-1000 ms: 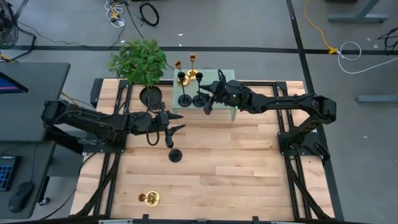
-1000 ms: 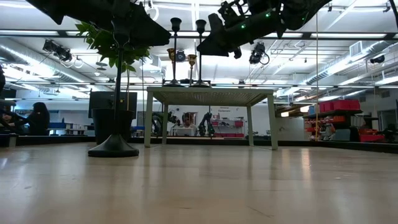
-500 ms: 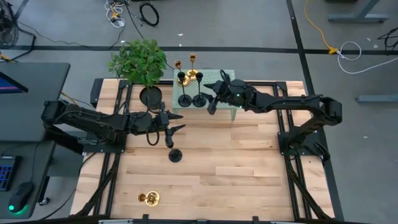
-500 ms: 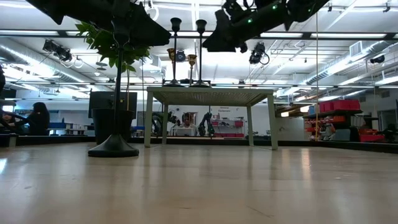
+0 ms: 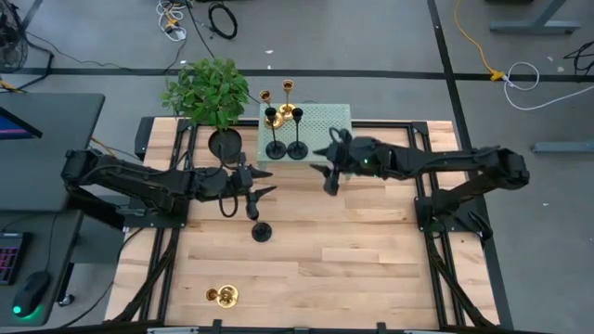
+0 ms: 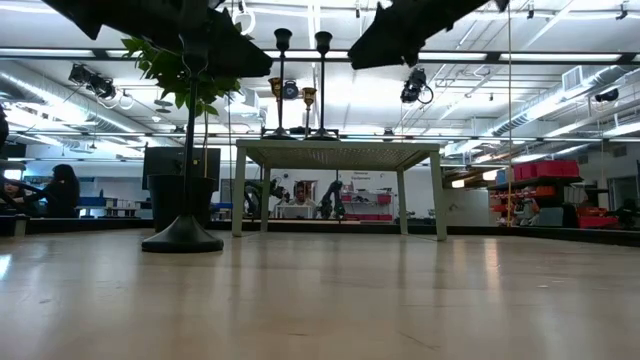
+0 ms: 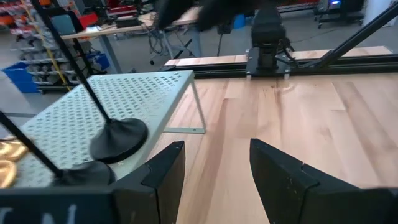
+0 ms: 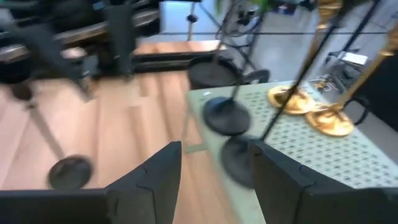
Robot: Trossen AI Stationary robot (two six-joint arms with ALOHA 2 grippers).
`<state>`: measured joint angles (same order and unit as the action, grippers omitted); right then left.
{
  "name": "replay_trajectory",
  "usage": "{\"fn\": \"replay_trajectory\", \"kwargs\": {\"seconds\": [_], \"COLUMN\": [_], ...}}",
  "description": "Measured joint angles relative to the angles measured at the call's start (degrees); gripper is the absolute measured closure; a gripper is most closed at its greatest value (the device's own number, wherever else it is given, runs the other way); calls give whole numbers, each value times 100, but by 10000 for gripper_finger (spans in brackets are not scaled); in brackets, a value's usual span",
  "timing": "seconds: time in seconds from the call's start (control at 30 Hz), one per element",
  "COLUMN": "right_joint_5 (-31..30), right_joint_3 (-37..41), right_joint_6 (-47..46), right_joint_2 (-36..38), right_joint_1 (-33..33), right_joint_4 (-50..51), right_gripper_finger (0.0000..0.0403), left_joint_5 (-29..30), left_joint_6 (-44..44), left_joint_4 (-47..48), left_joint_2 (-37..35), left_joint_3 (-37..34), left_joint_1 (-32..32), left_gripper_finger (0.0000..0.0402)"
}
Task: Pick & Place candle stick holders
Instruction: Put the black candle holder on the shelf
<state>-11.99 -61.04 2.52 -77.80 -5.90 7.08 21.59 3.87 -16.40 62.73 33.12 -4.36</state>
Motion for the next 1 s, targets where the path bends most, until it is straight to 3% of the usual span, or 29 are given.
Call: {"fn": "replay_trajectory", "kwargs": {"seconds": [0.27,0.4,0.6,0.73,1.0], "right_joint_5": [-562,-767,-1010,-1008,-958], "right_joint_3": [0,0,0,0,0], "right_joint_6": [-74,-74,-86,-192,-299], "right_joint_2": [57,57,57,57,57], "right_joint_1": [807,1026,1103,1103,1183], "right_joint_4": [304,310,367,483,687], "right_gripper_finger": [217,217,217,218,218], "left_joint_5": [426,-125,-434,-512,-42], "left_joint_6": [95,-142,-269,-404,-962], "left_joint_4": [613,603,737,1476,2857], "left_joint_2": [-406,-741,-851,-850,-1161], "left_joint_3": [2,-7,-7,-8,-10], "left_joint_1": [2,-1,-91,-247,-586], "left_gripper_finger": [218,218,218,218,218]}}
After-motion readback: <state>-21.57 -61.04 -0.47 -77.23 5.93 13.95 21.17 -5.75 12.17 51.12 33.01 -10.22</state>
